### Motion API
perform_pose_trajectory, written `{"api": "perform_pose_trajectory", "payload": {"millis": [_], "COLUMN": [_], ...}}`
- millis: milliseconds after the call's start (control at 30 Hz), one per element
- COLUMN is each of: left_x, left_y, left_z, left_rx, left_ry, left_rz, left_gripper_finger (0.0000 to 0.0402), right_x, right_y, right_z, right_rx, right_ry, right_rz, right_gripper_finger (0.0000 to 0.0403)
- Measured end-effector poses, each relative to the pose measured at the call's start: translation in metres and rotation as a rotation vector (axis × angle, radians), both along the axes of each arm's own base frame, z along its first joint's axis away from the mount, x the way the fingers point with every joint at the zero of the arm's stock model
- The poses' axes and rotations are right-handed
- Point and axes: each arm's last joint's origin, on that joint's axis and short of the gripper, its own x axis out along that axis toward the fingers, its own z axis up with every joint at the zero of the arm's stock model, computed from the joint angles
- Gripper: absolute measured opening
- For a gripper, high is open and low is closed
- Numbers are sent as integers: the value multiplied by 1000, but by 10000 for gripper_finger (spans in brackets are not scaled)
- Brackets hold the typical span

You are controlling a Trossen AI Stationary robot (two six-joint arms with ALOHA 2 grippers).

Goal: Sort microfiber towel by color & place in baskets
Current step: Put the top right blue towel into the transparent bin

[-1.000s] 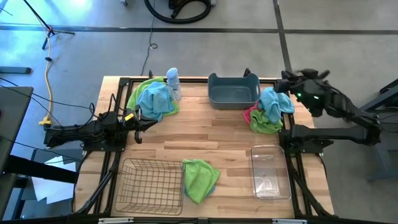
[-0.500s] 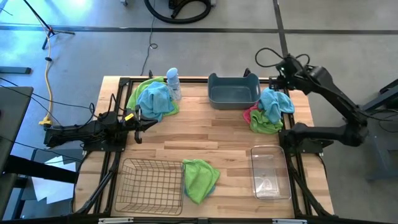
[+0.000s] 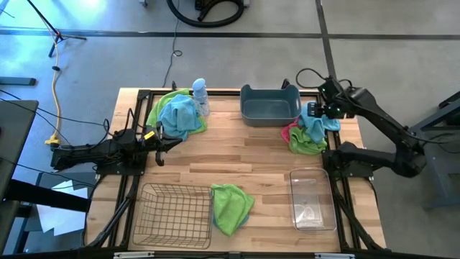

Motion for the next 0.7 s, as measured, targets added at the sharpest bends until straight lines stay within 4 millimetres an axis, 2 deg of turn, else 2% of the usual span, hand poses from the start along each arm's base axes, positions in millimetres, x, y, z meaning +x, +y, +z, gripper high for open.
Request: {"api": "perform_pose_trajectory", "payload": {"millis": [300, 700], "left_x": [0, 0], "left_y": [0, 0], "left_z": [0, 0], "left_rx": [0, 0], "left_ry": [0, 0], "left_rz": [0, 0], "left_gripper_finger": [0, 0], "right_x": [1, -6], "right_y": [-23, -40], "right_z": [-43, -62], "right_rx": [22, 27], "right_ry": [-91, -95], "right_rz": [-186, -319], "right_gripper_finger": [241, 241]}}
